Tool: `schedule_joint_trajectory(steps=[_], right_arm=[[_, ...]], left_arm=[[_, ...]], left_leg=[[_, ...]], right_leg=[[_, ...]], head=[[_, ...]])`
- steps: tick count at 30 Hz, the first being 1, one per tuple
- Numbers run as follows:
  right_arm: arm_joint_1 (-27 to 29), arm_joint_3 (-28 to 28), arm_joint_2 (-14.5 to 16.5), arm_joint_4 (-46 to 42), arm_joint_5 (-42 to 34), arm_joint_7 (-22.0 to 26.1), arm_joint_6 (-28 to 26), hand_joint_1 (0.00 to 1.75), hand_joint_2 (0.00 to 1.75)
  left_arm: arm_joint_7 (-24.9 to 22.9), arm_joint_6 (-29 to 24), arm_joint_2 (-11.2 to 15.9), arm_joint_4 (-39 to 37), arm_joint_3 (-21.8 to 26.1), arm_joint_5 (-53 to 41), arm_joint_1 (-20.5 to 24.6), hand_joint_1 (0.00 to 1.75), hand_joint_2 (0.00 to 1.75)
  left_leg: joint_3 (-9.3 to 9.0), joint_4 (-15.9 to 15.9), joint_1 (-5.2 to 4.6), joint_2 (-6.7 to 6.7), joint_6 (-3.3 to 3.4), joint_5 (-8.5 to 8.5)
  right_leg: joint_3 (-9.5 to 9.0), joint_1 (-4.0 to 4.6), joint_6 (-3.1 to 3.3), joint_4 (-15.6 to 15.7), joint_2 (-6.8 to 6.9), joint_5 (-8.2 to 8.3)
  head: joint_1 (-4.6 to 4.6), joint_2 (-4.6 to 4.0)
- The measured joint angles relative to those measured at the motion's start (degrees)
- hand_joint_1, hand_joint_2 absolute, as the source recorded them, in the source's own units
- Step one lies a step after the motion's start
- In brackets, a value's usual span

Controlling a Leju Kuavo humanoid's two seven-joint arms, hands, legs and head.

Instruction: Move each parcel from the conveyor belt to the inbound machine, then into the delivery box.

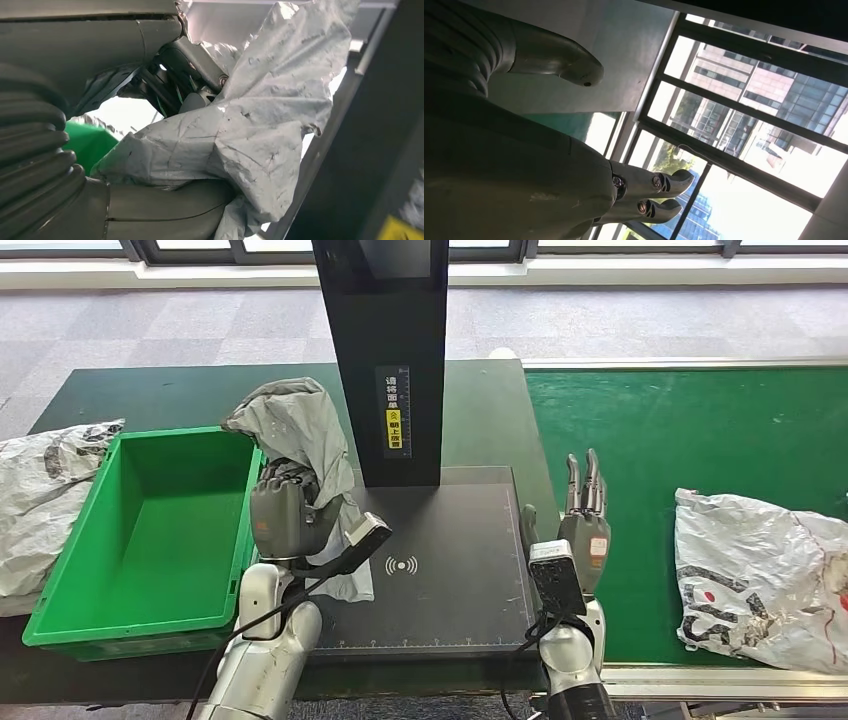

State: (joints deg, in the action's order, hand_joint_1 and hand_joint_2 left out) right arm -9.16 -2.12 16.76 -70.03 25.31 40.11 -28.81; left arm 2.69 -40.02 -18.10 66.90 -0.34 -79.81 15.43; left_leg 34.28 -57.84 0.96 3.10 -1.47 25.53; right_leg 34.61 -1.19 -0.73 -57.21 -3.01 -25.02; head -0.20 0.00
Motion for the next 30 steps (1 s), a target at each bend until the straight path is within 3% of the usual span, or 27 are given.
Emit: schedule_joint_trajectory(steps=[15, 23, 30], right_arm=[[1.72, 1.73, 0.78, -2.6, 2.53, 0.02, 1.9, 0.0, 1.75], [2.21, 3.17, 1.14, -4.38, 3.71, 0.02, 3.73, 0.0, 1.75], [2.37, 3.7, 1.21, -5.07, 4.06, 0.02, 3.9, 0.0, 1.75]], left_arm=[[1.98, 0.0, 0.57, 9.21, 3.82, 1.39, -2.06, 1.75, 1.75], [8.23, 0.0, 0.73, 12.03, 14.58, 4.32, -3.86, 1.75, 1.75], [10.45, 0.0, 0.72, 14.57, 21.81, 6.16, -4.5, 1.75, 1.75]], left_leg=[[0.0, 0.0, 0.0, 0.01, 0.0, 0.0], [-0.03, 0.0, 0.0, -0.06, 0.0, 0.0], [-0.03, 0.0, 0.0, -0.08, 0.0, 0.0]], right_leg=[[0.01, 0.0, 0.0, 0.0, 0.02, 0.0], [0.06, 0.0, 0.02, 0.0, -0.05, -0.01], [0.06, 0.0, 0.02, 0.0, -0.06, -0.01]], head=[[-0.02, 0.0], [-0.02, 0.0], [-0.04, 0.0]])
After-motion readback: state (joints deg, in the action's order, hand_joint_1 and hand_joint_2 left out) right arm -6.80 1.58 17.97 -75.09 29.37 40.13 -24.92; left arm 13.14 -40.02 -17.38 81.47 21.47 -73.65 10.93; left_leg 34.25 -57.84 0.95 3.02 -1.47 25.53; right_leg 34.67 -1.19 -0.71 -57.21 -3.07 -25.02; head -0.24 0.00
